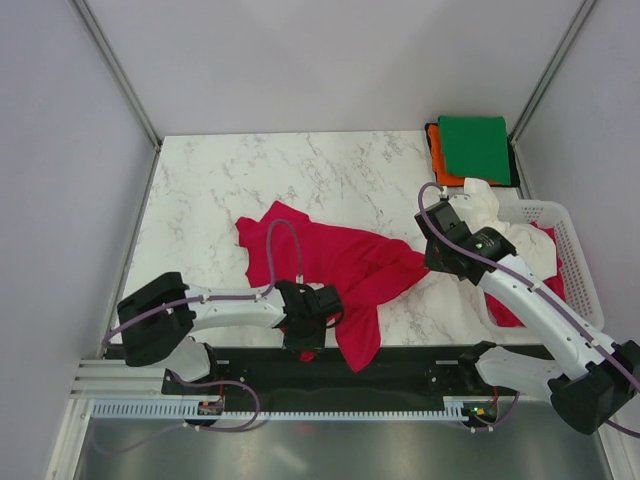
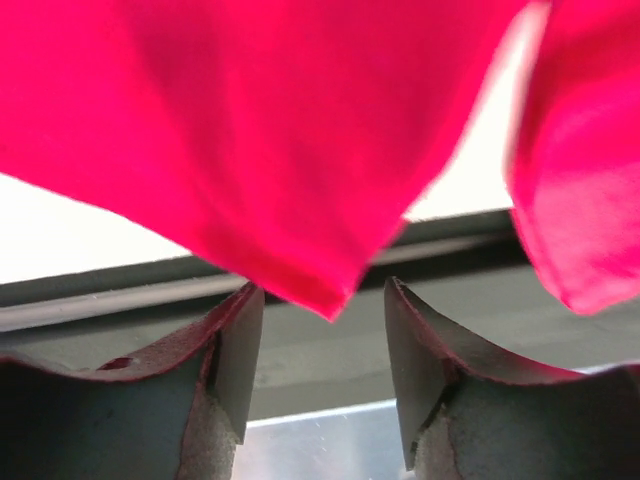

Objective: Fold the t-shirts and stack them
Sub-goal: Flatten the tshirt out

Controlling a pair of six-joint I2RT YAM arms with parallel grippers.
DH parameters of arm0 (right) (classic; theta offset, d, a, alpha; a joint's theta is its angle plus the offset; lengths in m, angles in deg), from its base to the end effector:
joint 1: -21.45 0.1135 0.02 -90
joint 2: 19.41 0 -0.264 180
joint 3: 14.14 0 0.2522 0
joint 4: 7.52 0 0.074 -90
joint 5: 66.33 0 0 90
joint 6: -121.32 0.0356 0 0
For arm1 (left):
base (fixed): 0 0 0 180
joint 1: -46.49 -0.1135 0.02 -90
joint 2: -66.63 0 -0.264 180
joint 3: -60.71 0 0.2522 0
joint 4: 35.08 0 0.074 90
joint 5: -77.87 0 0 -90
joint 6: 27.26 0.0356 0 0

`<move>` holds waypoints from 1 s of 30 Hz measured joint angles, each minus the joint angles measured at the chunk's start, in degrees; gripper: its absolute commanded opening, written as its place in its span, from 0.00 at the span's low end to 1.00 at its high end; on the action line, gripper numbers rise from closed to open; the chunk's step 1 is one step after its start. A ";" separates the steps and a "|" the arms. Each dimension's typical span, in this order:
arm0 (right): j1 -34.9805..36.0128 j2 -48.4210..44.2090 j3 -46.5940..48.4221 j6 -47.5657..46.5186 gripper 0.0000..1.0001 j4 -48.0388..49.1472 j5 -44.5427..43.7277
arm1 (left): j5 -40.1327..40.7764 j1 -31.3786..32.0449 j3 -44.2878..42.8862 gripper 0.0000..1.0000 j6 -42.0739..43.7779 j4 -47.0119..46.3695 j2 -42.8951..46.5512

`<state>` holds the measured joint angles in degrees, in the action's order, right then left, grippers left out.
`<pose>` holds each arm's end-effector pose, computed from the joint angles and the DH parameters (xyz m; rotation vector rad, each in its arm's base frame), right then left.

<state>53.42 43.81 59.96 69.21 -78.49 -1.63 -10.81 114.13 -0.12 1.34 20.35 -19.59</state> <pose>0.1791 0.0939 0.3047 0.2753 2.4576 -0.0767 0.0951 -0.2290 0.1606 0.1629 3.0407 -0.2056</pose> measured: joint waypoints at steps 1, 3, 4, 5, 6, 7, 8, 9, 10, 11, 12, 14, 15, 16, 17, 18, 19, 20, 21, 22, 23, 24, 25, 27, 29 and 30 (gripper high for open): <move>0.00 0.00 0.00 -0.09 0.00 0.04 -0.02 | -0.07 0.00 0.26 0.52 -0.02 -0.26 -0.85; 0.00 0.00 0.00 -0.20 0.00 0.11 -0.02 | -0.39 0.00 0.68 0.44 0.00 -0.57 -2.84; 0.00 0.00 0.00 -0.22 0.00 0.20 0.00 | -0.42 0.00 0.81 0.38 -0.02 -0.90 -3.87; 0.00 0.00 0.00 -0.24 0.00 0.22 0.00 | -0.42 0.00 0.90 0.31 -0.02 -1.18 -4.57; 0.00 0.00 0.00 -0.33 0.00 0.22 0.04 | -0.39 0.00 0.92 0.18 -0.07 -1.42 -5.27; -0.04 0.00 0.00 -0.46 0.00 0.24 0.09 | -0.31 0.00 0.92 0.07 -0.13 -1.57 -5.70; -0.09 0.00 0.00 -0.55 0.00 0.24 0.13 | -0.15 -0.02 0.90 0.02 -0.02 -1.29 -5.79; -0.11 0.00 0.00 -0.68 0.00 0.22 0.17 | -0.02 -0.02 0.90 0.02 0.00 -1.25 -5.60; -0.11 0.02 0.00 -0.83 0.00 0.22 0.20 | 0.15 0.00 0.83 0.02 0.02 -1.09 -5.31; -0.13 0.00 0.00 -0.90 0.00 0.20 0.22 | 0.31 0.00 0.68 0.02 0.00 -0.74 -4.90; -0.15 0.00 0.04 -1.11 0.00 0.15 0.22 | 0.61 0.00 0.15 0.02 0.02 0.13 -4.13; -0.33 0.02 0.63 -1.42 0.00 -0.26 0.22 | 1.97 0.00 -2.38 0.02 0.17 3.72 -1.07; -0.39 0.04 1.29 -1.60 0.00 -0.57 0.20 | 2.86 0.00 -4.81 0.02 0.35 5.75 1.03; -0.52 0.04 2.29 -1.77 0.00 -0.92 0.22 | 3.63 -0.07 -7.37 0.02 0.66 7.37 2.78; -0.66 0.17 4.02 -2.14 0.00 -1.40 0.20 | 4.87 -0.42 -11.72 0.02 1.29 10.49 4.70; -0.72 0.26 5.70 -2.34 0.00 -1.53 0.22 | 6.03 -0.74 -15.76 0.02 1.84 12.28 6.27; -0.74 0.44 8.28 -2.80 0.00 -2.03 0.24 | 7.21 -1.33 -20.52 0.02 2.58 14.23 7.85; -0.74 0.66 10.80 -3.30 0.00 -2.08 0.26 | 8.68 -2.16 -26.29 0.02 3.72 16.94 9.03; -0.76 0.92 14.16 -4.00 0.00 -2.14 0.48 | 10.10 -3.26 -31.76 0.02 5.22 18.49 10.19; -0.76 1.44 17.94 -4.81 0.00 -2.27 0.72 | 11.13 -4.20 -35.87 0.02 6.58 19.61 11.06; -0.85 1.86 21.27 -5.57 0.00 -2.01 1.01 | 12.44 -4.98 -41.97 0.02 8.81 22.29 11.82; -0.85 2.32 24.98 -6.75 0.00 -1.79 1.42 | 13.49 -7.13 -46.80 0.02 10.75 23.85 12.20; -0.83 2.78 27.87 -7.72 0.00 -1.66 1.68 | 14.58 -8.63 -51.82 0.02 13.03 25.27 12.50; -0.85 3.67 34.93 -10.82 0.00 -1.01 3.13 | 16.70 -11.39 -61.53 0.02 17.44 28.70 11.91; -0.85 4.35 40.89 -13.29 0.00 0.09 4.59 | 18.69 -13.62 -72.46 0.02 22.67 31.65 10.16; -0.85 4.13 43.60 -14.82 0.00 1.62 5.51 | 19.67 -14.14 -76.63 0.02 24.63 31.76 9.33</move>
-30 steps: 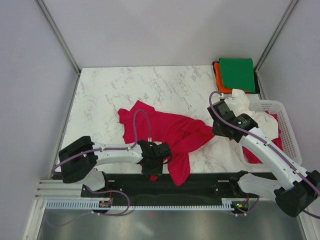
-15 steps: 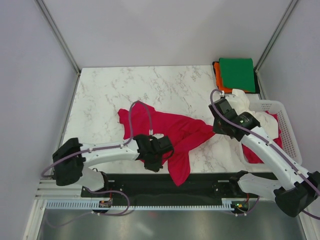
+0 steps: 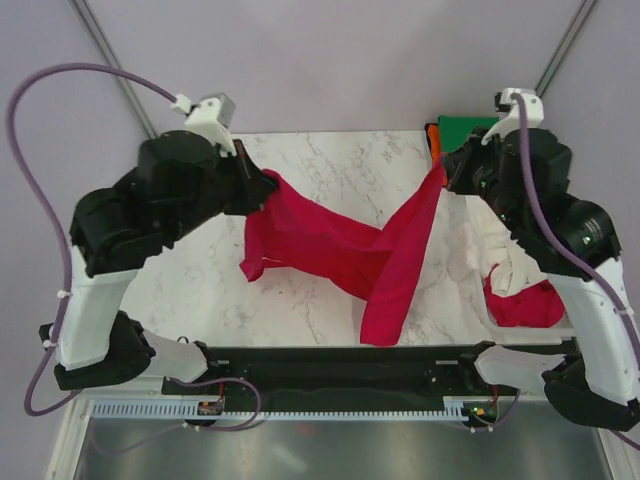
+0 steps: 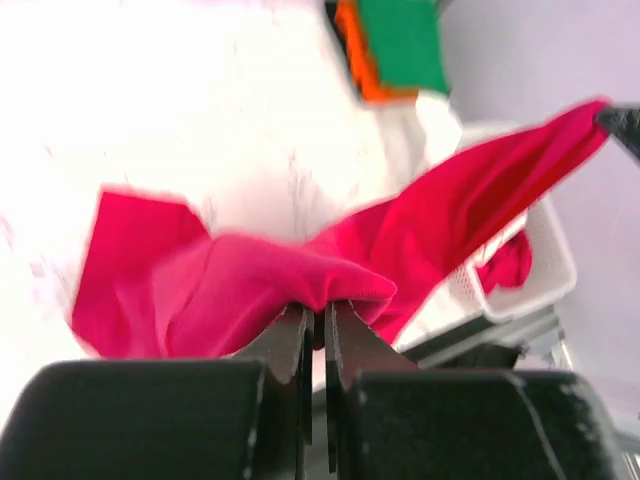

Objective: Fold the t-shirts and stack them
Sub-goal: Flatten the tshirt out

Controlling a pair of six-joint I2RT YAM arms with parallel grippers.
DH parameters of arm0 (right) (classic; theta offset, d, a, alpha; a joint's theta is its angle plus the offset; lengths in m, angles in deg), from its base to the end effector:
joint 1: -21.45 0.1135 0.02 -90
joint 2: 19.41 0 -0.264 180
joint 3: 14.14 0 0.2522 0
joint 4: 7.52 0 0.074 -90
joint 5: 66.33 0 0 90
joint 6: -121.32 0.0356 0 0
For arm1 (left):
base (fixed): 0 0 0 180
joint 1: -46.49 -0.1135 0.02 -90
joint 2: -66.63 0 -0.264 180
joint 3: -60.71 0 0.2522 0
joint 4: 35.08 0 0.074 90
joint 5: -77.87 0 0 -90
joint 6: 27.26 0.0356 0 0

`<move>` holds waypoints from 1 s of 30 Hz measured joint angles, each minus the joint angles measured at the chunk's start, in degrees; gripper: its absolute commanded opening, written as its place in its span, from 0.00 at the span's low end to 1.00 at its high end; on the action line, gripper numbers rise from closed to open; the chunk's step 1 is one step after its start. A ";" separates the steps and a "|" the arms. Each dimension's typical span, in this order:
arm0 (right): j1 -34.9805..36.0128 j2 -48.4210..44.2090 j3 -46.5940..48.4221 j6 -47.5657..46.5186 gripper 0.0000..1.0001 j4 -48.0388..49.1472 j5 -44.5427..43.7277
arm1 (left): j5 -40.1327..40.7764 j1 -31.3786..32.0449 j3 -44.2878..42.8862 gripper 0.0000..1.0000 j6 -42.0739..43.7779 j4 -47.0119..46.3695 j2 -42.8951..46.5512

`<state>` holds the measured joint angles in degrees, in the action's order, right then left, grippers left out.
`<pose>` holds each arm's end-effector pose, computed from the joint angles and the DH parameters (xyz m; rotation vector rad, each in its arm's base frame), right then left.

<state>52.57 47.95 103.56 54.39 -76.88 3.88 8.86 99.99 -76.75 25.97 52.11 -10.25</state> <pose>0.1612 0.0832 0.5163 0.1013 1.8922 0.3187 0.1172 -0.1370 0.5423 0.0661 2.0586 -0.6282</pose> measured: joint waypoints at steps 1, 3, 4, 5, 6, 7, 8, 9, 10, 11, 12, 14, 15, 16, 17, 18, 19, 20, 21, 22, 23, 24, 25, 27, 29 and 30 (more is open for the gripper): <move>0.00 -0.74 1.38 -1.22 0.00 1.64 1.01 | 0.68 -0.39 -4.57 0.02 2.34 0.52 -0.85; -0.02 -3.34 2.16 -3.41 0.00 5.22 2.73 | 2.16 -0.46 -12.57 0.02 6.49 1.05 -2.16; -0.07 -5.27 2.16 -4.44 0.00 6.86 3.72 | 3.02 -0.46 -14.47 0.02 8.59 0.48 -1.70; -0.07 -6.82 2.12 -5.27 0.00 8.02 4.68 | 3.72 -0.46 -14.53 0.02 10.62 -0.42 -0.28; -0.09 -8.83 1.77 -6.16 0.00 9.64 5.57 | 4.28 -0.46 -14.10 0.02 12.17 -0.98 1.18; -0.11 -11.26 1.27 -7.08 0.00 11.34 6.67 | 4.76 -0.46 -12.74 0.02 14.38 -2.29 3.61; -0.11 -13.57 0.68 -7.91 0.00 12.81 7.98 | 5.03 -0.46 -10.97 0.02 16.52 -3.80 6.25; -0.11 -15.72 0.15 -8.50 0.00 14.03 9.09 | 5.09 -0.46 -10.12 0.02 18.10 -4.63 8.15; -0.11 -17.62 -0.22 -8.94 0.00 14.99 10.01 | 5.05 -0.46 -9.86 0.02 20.70 -5.62 10.64; -0.11 -20.11 -0.48 -9.42 0.00 16.11 11.17 | 5.05 -0.46 -9.92 0.02 22.34 -6.64 12.13; -0.11 -21.77 -0.50 -9.66 0.00 16.90 11.89 | 5.03 -0.46 -10.38 0.02 24.20 -7.80 13.70; -0.11 -25.05 -0.44 -9.90 0.00 18.71 13.14 | 4.72 -0.46 -12.68 0.02 27.61 -9.92 16.59; -0.11 -26.25 -0.22 -9.97 0.00 19.23 13.62 | 4.37 -0.46 -13.68 0.02 29.18 -11.34 18.10; -0.11 -27.17 0.13 -10.03 0.00 19.54 14.01 | 3.98 -0.46 -14.36 0.02 30.34 -12.55 19.32; -0.11 -27.91 0.52 -10.05 0.00 19.89 14.27 | 3.32 -0.50 -14.78 0.02 31.58 -13.99 20.79; -0.11 -28.28 1.01 -10.03 0.00 20.06 14.62 | 2.58 -0.50 -14.60 0.02 32.33 -15.23 21.90; -0.11 -28.39 1.57 -10.05 0.00 20.17 14.88 | 1.38 -0.52 -13.86 0.02 33.27 -16.70 23.26; -0.11 -28.39 1.99 -10.08 0.00 20.26 14.97 | 0.44 -0.52 -13.14 0.02 33.86 -17.77 24.11; -0.11 -28.33 2.27 -10.16 0.00 20.33 14.93 | -0.70 -0.55 -12.04 0.02 34.69 -19.28 24.79; -0.11 -28.20 2.54 -10.34 0.00 20.33 14.88 | -1.42 -0.55 -11.34 0.02 35.34 -20.24 24.94; -0.11 -27.78 2.99 -10.51 0.00 20.26 14.71 | -1.97 -0.55 -10.56 0.02 36.15 -21.27 24.76; -0.11 -27.15 3.56 -10.73 0.00 20.22 14.27 | -2.08 -0.55 -9.97 0.02 36.94 -21.92 24.24; -0.11 -26.16 4.39 -10.86 0.00 20.11 13.27 | -1.97 -0.55 -9.64 0.02 37.75 -22.60 23.45; -0.11 -23.65 5.38 -10.88 0.00 20.17 10.97 | -1.11 -0.55 -9.16 0.02 39.67 -24.48 20.55; -0.11 -20.46 5.27 -10.62 0.00 20.31 7.87 | 2.08 -0.55 -7.54 0.02 42.21 -27.41 16.79; -0.11 -18.45 4.81 -10.32 0.00 20.41 6.36 | 3.63 -0.57 -6.49 0.02 43.21 -28.72 15.19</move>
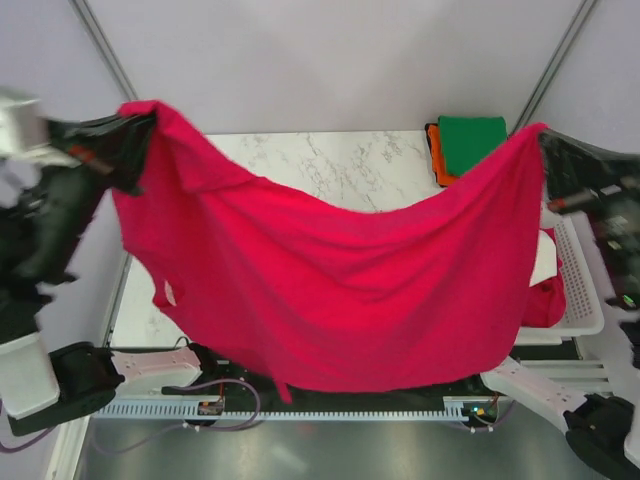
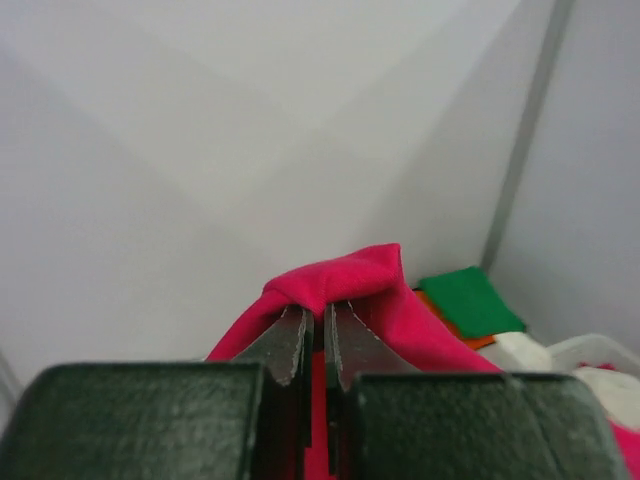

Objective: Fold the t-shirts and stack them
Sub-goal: Flatten the tshirt out

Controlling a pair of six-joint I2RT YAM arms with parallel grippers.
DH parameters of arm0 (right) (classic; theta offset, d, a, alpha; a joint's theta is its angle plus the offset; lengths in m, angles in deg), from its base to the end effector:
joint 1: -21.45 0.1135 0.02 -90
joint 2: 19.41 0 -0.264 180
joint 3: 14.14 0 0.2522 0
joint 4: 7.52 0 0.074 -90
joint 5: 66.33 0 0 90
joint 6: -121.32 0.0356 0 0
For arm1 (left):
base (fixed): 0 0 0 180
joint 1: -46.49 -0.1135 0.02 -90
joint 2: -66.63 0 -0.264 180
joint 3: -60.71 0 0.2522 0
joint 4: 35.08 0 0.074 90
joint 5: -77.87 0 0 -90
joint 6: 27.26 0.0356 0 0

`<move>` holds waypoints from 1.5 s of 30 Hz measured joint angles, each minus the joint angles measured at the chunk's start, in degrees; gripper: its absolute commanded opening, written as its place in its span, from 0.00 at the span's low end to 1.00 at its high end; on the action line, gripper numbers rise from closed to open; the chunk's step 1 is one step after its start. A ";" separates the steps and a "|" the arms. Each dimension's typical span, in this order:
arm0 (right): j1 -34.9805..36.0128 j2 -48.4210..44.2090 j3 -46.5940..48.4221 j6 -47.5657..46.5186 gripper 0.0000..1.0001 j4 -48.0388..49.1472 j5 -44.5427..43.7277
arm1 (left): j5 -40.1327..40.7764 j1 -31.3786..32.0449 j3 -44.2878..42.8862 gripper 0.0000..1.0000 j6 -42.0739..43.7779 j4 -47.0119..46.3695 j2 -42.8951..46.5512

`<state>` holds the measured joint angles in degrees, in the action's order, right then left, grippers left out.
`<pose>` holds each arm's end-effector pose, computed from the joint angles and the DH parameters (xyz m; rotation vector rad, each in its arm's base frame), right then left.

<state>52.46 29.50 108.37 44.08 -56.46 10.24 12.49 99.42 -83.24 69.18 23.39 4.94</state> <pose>0.0183 0.0014 0.5997 0.0261 1.1692 0.5429 0.0276 -0.0119 0.6387 0.2342 1.1850 -0.4637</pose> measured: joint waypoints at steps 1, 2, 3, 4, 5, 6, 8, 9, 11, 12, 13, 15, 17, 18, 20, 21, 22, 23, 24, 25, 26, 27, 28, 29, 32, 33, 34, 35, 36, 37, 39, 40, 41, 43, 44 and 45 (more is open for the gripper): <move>0.00 2.56 -0.59 0.79 0.00 -0.07 -2.19 | 2.56 -0.07 2.75 0.02 1.75 -2.40 -1.92; 0.00 5.01 -1.11 1.51 0.00 -0.11 -3.96 | 4.76 -0.52 5.42 0.02 3.32 -4.44 -3.61; 0.00 8.55 -1.95 2.45 0.00 -0.37 -6.32 | 5.97 -2.21 8.37 0.02 4.63 -5.97 -5.81; -0.11 12.02 -2.75 3.26 0.00 -0.50 -8.61 | 5.46 -5.57 10.95 0.02 4.96 -6.75 -8.04; -0.42 15.69 -3.50 4.11 0.00 -0.76 -10.64 | 3.93 -9.33 13.07 0.02 4.85 -7.06 -10.64; -1.22 21.18 -4.07 5.42 0.00 -1.64 -12.68 | 2.21 -13.62 14.62 0.02 4.28 -7.06 -13.40; -4.48 30.69 -4.17 7.78 0.00 -2.34 -14.01 | -1.62 -22.91 15.23 0.07 1.36 -5.79 -21.84; -6.16 37.88 -3.52 9.44 0.22 -3.37 -14.01 | -3.02 -27.56 14.05 0.17 -0.50 -4.42 -27.36; -10.97 48.04 -1.42 12.02 0.64 -5.79 -13.31 | -5.18 -33.73 8.57 0.76 -3.93 -0.07 -39.32; -12.55 54.27 1.77 12.94 0.88 -9.84 -13.07 | -6.73 -35.98 5.86 0.91 -5.70 1.16 -44.68; -13.62 59.58 5.38 13.97 0.96 -12.66 -13.00 | -9.44 -38.51 4.37 0.99 -8.57 2.19 -50.66; -14.80 65.48 8.52 14.47 0.98 -15.30 -12.98 | -12.72 -41.40 5.11 1.00 -12.33 5.95 -56.96; -14.47 65.37 5.86 14.71 0.98 -17.07 -12.74 | -14.80 -43.25 8.66 1.00 -14.93 9.16 -58.69; -13.99 63.36 3.02 14.71 0.98 -15.96 -12.09 | -15.47 -43.60 10.69 1.00 -15.93 10.69 -58.55; -12.76 56.59 -4.81 14.99 0.98 -14.62 -10.14 | -16.33 -43.39 12.70 1.00 -16.85 11.85 -57.11; -12.07 52.57 -8.70 15.15 0.98 -13.94 -9.14 | -16.79 -42.95 14.38 1.00 -17.18 11.72 -55.34; -11.52 49.20 -12.09 15.45 0.98 -12.50 -8.11 | -16.96 -42.60 16.48 1.00 -17.42 11.28 -53.33; -10.88 45.29 -15.82 15.72 0.98 -11.41 -6.88 | -17.09 -42.21 19.26 1.00 -17.68 11.23 -50.29; -10.38 41.90 -19.21 16.00 0.98 -10.08 -5.84 | -17.18 -41.77 22.80 0.99 -18.01 10.58 -46.51; -9.88 39.10 -22.56 16.24 0.98 -8.11 -4.72 | -17.31 -41.48 25.79 0.99 -18.25 9.97 -43.25; -9.40 36.96 -25.64 16.55 0.98 -6.71 -3.45 | -17.38 -41.20 29.68 0.99 -18.62 9.49 -39.21; -9.05 35.58 -28.35 16.85 0.98 -5.57 -2.36 | -17.51 -41.13 32.96 0.99 -19.02 8.70 -36.02; -8.70 34.84 -31.12 17.20 0.98 -4.15 -1.07 | -17.62 -41.18 37.16 0.99 -19.50 7.56 -32.00; -8.41 34.80 -33.53 17.57 0.98 -3.19 0.28 | -17.75 -41.29 40.83 0.98 -19.98 6.97 -28.76; -8.20 36.24 -38.80 18.23 0.98 -1.29 3.72 | -17.92 -41.59 51.54 0.97 -21.92 4.31 -21.49; -8.20 37.05 -40.04 18.53 0.98 -1.20 5.25 | -18.14 -41.62 54.86 0.97 -22.62 3.61 -20.31; -8.20 37.75 -40.59 18.58 0.98 -1.11 6.25 | -18.43 -41.62 57.48 0.97 -23.30 2.62 -19.76; -8.20 38.38 -40.79 18.60 0.98 -0.98 7.13 | -18.84 -41.62 60.76 0.97 -24.28 1.81 -19.63; -8.20 39.15 -40.81 18.60 0.98 -0.63 7.96 | -19.04 -41.62 62.88 0.97 -24.98 1.38 -19.85; -8.20 39.76 -40.79 18.58 0.98 0.00 8.70 | -19.15 -41.62 65.20 0.97 -25.81 0.63 -20.22; -8.20 41.29 -40.33 18.53 0.98 0.57 9.49 | -19.26 -41.77 69.00 0.97 -27.21 -0.26 -21.16; -8.20 42.60 -39.41 18.45 0.98 0.50 9.77 | -19.52 -41.92 70.38 0.97 -27.74 -0.83 -21.77; -8.20 44.26 -38.21 18.32 0.98 0.33 9.88 | -19.93 -42.51 71.19 0.97 -28.06 -1.36 -22.47; -8.26 48.30 -35.26 17.90 0.98 0.44 9.97 | -20.72 -43.91 71.80 0.97 -28.39 -2.82 -24.63; -8.35 50.31 -33.99 17.75 0.98 0.28 9.99 | -20.98 -44.92 71.80 0.96 -28.50 -4.11 -26.38; -8.41 52.24 -32.65 17.57 0.98 -0.15 9.92 | -21.42 -45.94 71.71 0.96 -28.50 -5.05 -28.09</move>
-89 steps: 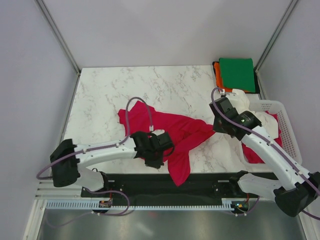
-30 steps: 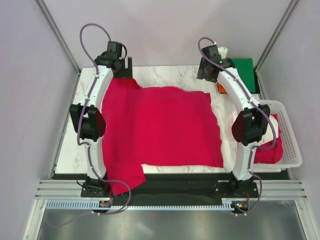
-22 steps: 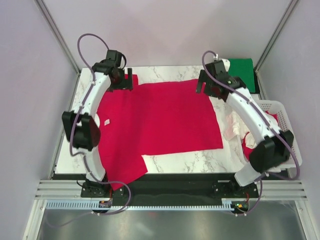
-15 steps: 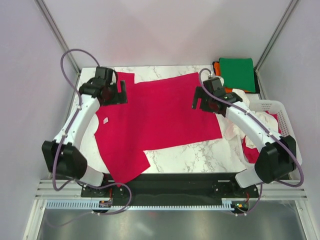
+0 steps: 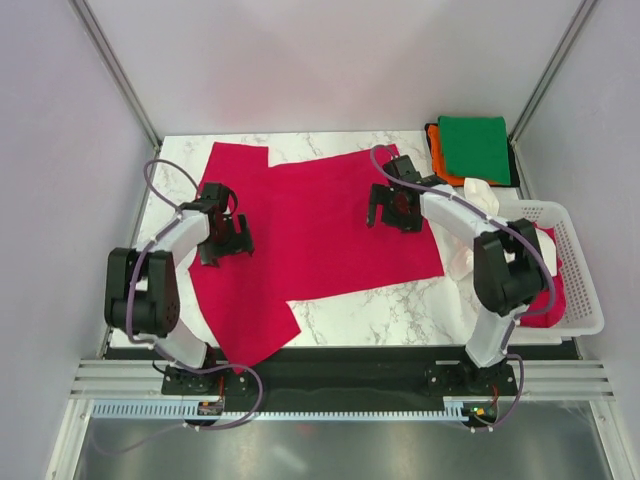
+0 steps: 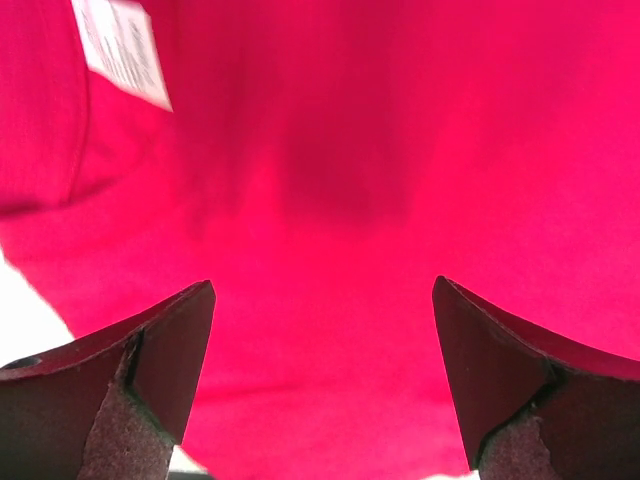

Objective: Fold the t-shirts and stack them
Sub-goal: Flatten the tshirt out

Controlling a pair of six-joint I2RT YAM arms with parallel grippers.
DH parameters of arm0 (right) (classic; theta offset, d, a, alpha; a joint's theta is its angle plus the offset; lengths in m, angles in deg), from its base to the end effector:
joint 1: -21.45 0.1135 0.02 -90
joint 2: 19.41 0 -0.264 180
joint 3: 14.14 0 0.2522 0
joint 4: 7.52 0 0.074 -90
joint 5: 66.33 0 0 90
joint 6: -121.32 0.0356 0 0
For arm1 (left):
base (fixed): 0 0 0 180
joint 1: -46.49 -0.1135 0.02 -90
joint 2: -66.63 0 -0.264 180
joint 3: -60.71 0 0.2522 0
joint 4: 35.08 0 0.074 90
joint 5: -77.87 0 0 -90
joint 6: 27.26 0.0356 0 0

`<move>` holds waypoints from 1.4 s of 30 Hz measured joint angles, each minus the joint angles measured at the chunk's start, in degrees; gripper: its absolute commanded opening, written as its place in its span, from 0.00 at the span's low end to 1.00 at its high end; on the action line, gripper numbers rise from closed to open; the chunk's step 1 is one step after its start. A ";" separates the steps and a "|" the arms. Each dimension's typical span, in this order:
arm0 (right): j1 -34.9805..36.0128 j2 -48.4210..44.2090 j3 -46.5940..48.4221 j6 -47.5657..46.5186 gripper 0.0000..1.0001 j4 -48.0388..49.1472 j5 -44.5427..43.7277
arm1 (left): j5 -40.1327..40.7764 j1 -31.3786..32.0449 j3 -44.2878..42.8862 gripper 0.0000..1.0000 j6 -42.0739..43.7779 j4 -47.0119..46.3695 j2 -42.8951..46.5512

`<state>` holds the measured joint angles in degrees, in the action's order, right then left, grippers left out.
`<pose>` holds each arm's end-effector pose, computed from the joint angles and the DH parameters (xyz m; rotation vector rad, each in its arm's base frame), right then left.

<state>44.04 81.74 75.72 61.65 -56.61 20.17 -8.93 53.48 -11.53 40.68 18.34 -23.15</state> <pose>0.3448 0.1411 0.2279 0.1996 2.6346 0.2390 0.2932 -0.0340 0.1979 -0.3810 2.7798 -0.0421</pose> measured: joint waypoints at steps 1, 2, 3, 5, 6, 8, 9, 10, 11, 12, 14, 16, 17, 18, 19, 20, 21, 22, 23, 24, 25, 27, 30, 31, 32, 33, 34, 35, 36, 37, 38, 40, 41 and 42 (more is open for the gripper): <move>-0.17 2.12 1.29 -0.13 0.98 -0.28 0.07 | -0.31 -0.83 -0.13 0.96 0.00 -0.74 -1.51; -0.35 3.69 2.16 -0.20 0.98 -0.50 0.04 | -0.39 -1.84 -0.44 0.96 0.00 -1.29 -3.43; -0.72 5.92 3.39 -0.28 0.98 -1.07 0.11 | -0.44 -2.71 -0.96 0.96 0.00 -1.57 -5.40; -1.40 9.05 5.01 -0.39 0.98 -1.73 0.11 | -0.22 -3.93 -2.62 0.96 0.02 -1.86 -8.87; -1.75 10.56 5.97 -0.46 0.98 -2.29 0.11 | -0.04 -4.28 -4.04 0.96 0.02 -1.75 -10.64; -2.40 13.66 8.28 -0.57 0.98 -2.95 0.37 | 0.81 -4.39 -7.91 0.96 0.07 -0.92 -13.97; -2.73 15.12 9.60 -0.57 0.98 -3.26 0.46 | 1.09 -4.39 -10.32 0.95 0.07 -0.61 -15.82; -3.04 16.46 10.84 -0.59 0.98 -3.23 0.57 | 1.29 -4.39 -12.20 0.93 0.09 -0.66 -17.29; -3.34 17.77 12.20 -0.57 0.98 -3.63 0.59 | 1.60 -4.42 -14.84 0.93 0.13 -0.26 -19.28; -3.61 18.71 13.81 -0.57 0.98 -4.11 0.79 | 1.81 -4.50 -17.77 0.93 0.20 0.52 -21.38; -4.11 20.85 17.00 -0.59 0.98 -4.26 1.07 | 2.34 -4.63 -22.86 0.92 0.31 1.22 -24.96; -4.52 23.45 21.16 -0.61 0.98 -5.05 1.38 | 2.60 -4.81 -28.41 0.92 0.33 2.27 -28.61; -4.70 24.70 23.15 -0.68 0.98 -5.33 1.66 | 2.71 -4.94 -31.08 0.93 0.35 2.56 -30.32; -4.96 26.25 25.77 -0.83 0.98 -5.86 1.88 | 2.67 -5.01 -33.44 0.92 0.35 3.21 -31.69; -5.25 27.80 28.39 -1.16 0.98 -5.90 2.34 | 2.78 -5.05 -35.93 0.92 0.35 3.78 -33.22; -5.49 28.98 30.49 -1.40 0.98 -5.97 2.84 | 2.69 -5.05 -38.12 0.92 0.37 4.26 -34.40; -5.64 29.99 32.39 -1.79 0.98 -6.03 3.78 | 2.54 -5.09 -40.19 0.92 0.37 4.66 -35.28; -5.88 30.29 33.09 -2.10 0.98 -5.92 4.44 | 2.49 -5.14 -40.65 0.93 0.37 4.63 -35.43; -6.01 30.25 33.14 -2.38 0.98 -5.95 5.16 | 2.45 -5.16 -40.76 0.93 0.37 4.87 -35.12; -6.10 29.79 33.09 -2.75 0.98 -6.36 5.68 | 2.43 -5.16 -40.57 0.94 0.37 5.16 -34.38; -6.10 29.16 32.72 -3.06 0.98 -6.36 6.12 | 2.43 -5.16 -39.74 0.96 0.37 5.29 -33.00; -5.86 25.73 29.40 -3.56 0.98 -6.21 6.95 | 2.80 -5.27 -35.76 0.98 0.28 4.85 -27.30; -4.66 16.24 21.73 -3.80 0.98 -6.05 7.69 | 4.33 -5.25 -25.27 0.98 -1.16 4.07 -12.74; -4.17 13.09 19.54 -3.80 0.98 -5.86 7.63 | 4.46 -5.27 -21.66 0.98 -2.21 3.96 -6.73; -3.34 8.63 16.15 -3.72 0.98 -4.74 7.54 | 4.52 -5.35 -17.84 0.98 -3.82 2.80 -0.83; -2.54 4.63 13.33 -3.52 0.98 -4.52 7.32 | 4.13 -5.44 -13.94 0.98 -5.79 2.75 5.40; -1.62 0.15 10.23 -3.08 0.98 -4.07 7.13 | 3.50 -5.66 -9.92 0.97 -7.76 2.78 11.67; -0.74 -4.33 6.75 -2.27 0.98 -3.19 7.08 | 2.67 -5.92 -5.68 0.97 -9.73 1.79 17.07; 0.07 -8.28 3.78 -1.36 0.98 -3.23 7.34 | 2.14 -6.16 -1.36 0.97 -11.74 2.58 22.21; 0.57 -11.56 1.11 -0.52 0.98 -2.93 7.61 | 1.97 -6.32 1.90 0.97 -13.18 3.19 25.86; 0.79 -14.80 -2.12 0.42 0.98 -2.16 7.78 | 1.64 -6.49 5.88 0.97 -14.82 3.54 30.32; 0.70 -19.10 -6.99 1.75 0.98 -2.82 7.78 | 0.92 -7.41 12.74 0.94 -17.62 5.70 35.85; 0.55 -21.07 -9.75 2.45 0.98 -2.80 7.67 | 0.37 -8.24 15.61 0.93 -18.97 6.01 37.53; 0.42 -22.62 -12.15 3.02 0.98 -3.26 7.48 | -0.33 -9.27 18.25 0.91 -20.33 6.88 38.56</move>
<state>44.46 59.11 63.56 64.66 -59.87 27.64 -9.25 44.21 6.72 20.35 25.22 15.41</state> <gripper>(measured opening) 0.982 0.938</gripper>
